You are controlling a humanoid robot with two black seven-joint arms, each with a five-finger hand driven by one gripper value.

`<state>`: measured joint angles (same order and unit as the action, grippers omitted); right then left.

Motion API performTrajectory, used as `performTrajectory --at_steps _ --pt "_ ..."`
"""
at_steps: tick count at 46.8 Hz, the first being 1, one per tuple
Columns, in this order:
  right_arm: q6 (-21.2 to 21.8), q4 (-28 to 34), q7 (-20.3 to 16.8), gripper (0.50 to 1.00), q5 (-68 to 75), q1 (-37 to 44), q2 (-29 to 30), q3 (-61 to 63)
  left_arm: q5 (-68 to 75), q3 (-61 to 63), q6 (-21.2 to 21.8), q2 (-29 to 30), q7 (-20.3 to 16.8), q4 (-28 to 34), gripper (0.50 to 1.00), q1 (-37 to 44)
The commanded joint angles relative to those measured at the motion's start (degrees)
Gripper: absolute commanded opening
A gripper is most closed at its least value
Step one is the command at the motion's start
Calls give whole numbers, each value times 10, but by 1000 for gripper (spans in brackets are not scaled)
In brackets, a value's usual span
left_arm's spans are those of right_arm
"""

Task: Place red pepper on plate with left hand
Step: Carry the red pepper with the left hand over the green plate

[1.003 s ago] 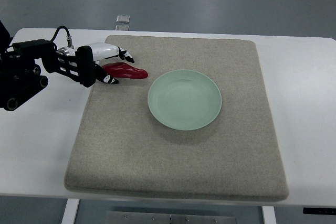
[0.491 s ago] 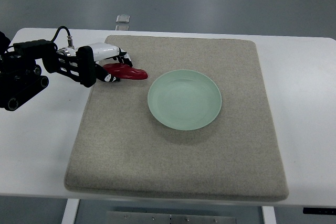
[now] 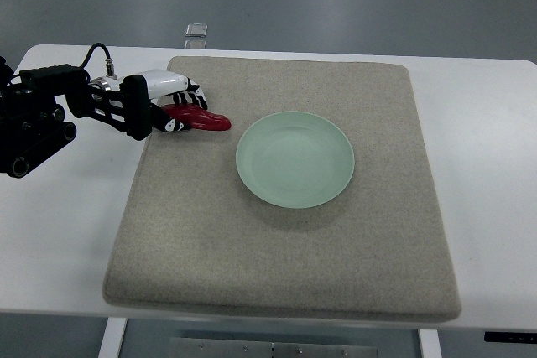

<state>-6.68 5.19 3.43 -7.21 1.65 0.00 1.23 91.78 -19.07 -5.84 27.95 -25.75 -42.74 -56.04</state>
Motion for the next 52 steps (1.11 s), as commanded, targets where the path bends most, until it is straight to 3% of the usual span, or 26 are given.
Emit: performTrajectory --at_steps 1,10,23,39,52 --pt "0 0 0 928 0 0 0 0 -2 0 6 0 0 -1 500 0" --pt "0 0 0 928 0 -1 0 0 -6 -4 36 -3 0 -5 500 -1" --pt "0 0 0 928 0 -1 0 0 -11 -15 40 -3 0 -46 500 -12" --pt "0 0 0 928 1 -1 0 0 -5 -19 24 -6 0 -113 500 -47" --pt "0 0 0 928 0 -1 0 0 -2 -14 -4 -52 -2 -134 500 -57"
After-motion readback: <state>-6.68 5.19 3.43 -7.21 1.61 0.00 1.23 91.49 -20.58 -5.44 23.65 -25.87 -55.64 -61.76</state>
